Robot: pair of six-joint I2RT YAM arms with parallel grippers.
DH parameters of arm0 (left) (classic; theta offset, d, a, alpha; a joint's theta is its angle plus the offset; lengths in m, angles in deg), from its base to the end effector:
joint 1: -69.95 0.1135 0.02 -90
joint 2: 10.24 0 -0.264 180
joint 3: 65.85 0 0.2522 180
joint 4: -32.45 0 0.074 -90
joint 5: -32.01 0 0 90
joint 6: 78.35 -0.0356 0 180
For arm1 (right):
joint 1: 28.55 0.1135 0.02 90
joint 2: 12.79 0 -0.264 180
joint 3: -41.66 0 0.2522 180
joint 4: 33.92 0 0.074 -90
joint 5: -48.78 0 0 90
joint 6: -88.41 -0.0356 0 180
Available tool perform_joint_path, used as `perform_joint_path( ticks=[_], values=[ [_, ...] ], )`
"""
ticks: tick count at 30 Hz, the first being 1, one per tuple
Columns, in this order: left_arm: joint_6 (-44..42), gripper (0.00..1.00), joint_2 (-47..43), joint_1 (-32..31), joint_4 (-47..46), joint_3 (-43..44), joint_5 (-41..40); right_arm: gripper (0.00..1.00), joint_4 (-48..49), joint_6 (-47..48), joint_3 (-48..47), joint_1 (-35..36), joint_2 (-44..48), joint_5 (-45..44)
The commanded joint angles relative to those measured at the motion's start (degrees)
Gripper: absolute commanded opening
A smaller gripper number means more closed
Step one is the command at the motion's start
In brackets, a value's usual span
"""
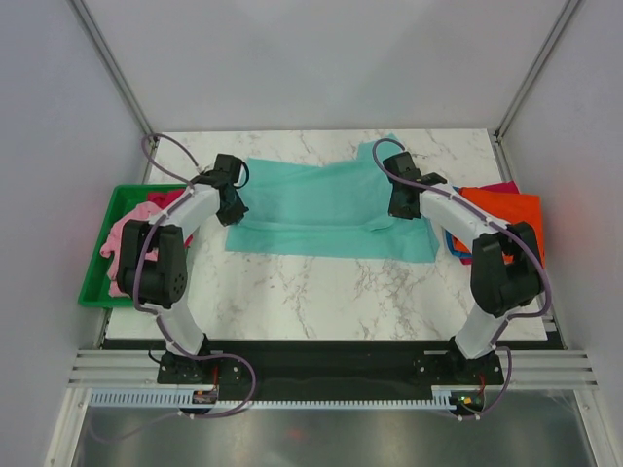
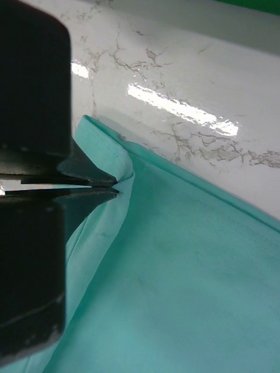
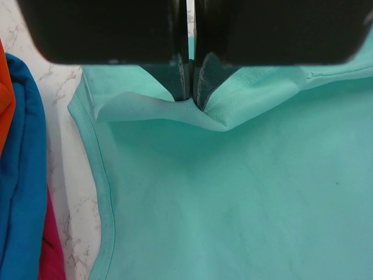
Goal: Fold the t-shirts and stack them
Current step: Fold the tshirt
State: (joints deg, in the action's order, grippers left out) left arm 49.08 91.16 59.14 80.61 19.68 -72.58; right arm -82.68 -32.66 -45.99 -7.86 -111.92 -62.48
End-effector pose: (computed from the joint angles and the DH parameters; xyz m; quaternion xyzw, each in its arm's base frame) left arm 0.3575 -0.0591 0.2058 -0.2503 0.9340 0.0218 0.2540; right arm 0.3434 0.1159 0.2309 0.1331 0.9417 -0.0502 0.3049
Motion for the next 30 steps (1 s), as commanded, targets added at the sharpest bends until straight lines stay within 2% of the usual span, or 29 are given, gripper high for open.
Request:
perform_joint_path(
  ticks=[1, 4, 6, 9, 10, 11, 12, 13, 15, 18, 21, 22, 25, 26, 30],
  values=[
    [-2.53, 0.02, 2.21, 0.44, -0.03, 4.69, 0.17, 0.0, 0.99, 1.28, -3.45, -1.35, -1.94, -0.45],
    [-3.41, 0.02, 4.75, 0.52, 0.32, 7.58, 0.88, 0.04, 0.99, 1.8, -4.51, -2.4, -4.22, 0.33],
    [-3.85, 0.03, 6.08, 0.61, 0.76, 9.61, 1.67, 0.2, 0.9, 2.24, -5.56, -3.28, -6.07, 1.21],
    [-5.34, 0.28, 8.63, 1.05, 2.51, 13.98, 6.14, 0.54, 0.47, 3.73, -9.07, -4.77, -8.79, 2.36],
    [-5.7, 0.47, 9.59, 1.14, 3.91, 16.19, 6.67, 0.64, 0.11, 4.17, -12.47, -5.65, -9.67, 2.36],
    [-6.31, 0.55, 10.99, 1.14, 7.41, 18.56, 6.94, 0.74, -0.32, 4.78, -14.86, -6.62, -11.5, 3.49],
    [-6.84, 0.62, 11.44, 1.14, 8.57, 22.76, 7.2, 0.78, -1.89, 5.4, -17.32, -8.63, -12.48, 4.63],
    [-7.28, 0.68, 11.45, 1.14, 9.8, 24.63, 7.21, 0.82, -3.3, 6.54, -23.26, -9.6, -13.45, 5.78],
    [-8.42, 0.71, 9.61, 1.14, 12.0, 27.97, 6.15, 0.83, -6.2, 7.6, -27.87, -11.19, -13.99, 9.03],
    [-10.35, 0.73, 4.69, 1.14, 12.1, 27.12, 4.31, 0.85, -5.96, 8.57, -28.43, -11.11, -9.78, 12.72],
    [-10.8, 0.73, -0.66, 1.14, 11.93, 21.59, 3.17, 0.89, -2.8, 7.26, -19.04, -9.97, -2.67, 17.12],
    [-10.45, 0.73, -1.9, 1.14, 11.75, 19.48, 2.99, 0.9, -1.4, 6.64, -11.88, -9.36, -0.64, 17.82],
    [-7.82, 0.72, -7.7, 1.23, 7.9, 9.03, 2.46, 0.94, 4.32, 4.27, 0.88, -7.33, 8.22, 20.89],
    [-6.24, 0.71, -9.54, 1.32, 6.4, 3.0, 3.16, 0.95, 5.64, 3.22, 3.2, -6.98, 9.3, 21.17],
    [-2.46, 0.72, -15.7, 2.63, -0.28, -9.17, 4.39, 0.96, 6.26, 1.28, 11.56, -6.98, 13.43, 22.93]
  ],
)
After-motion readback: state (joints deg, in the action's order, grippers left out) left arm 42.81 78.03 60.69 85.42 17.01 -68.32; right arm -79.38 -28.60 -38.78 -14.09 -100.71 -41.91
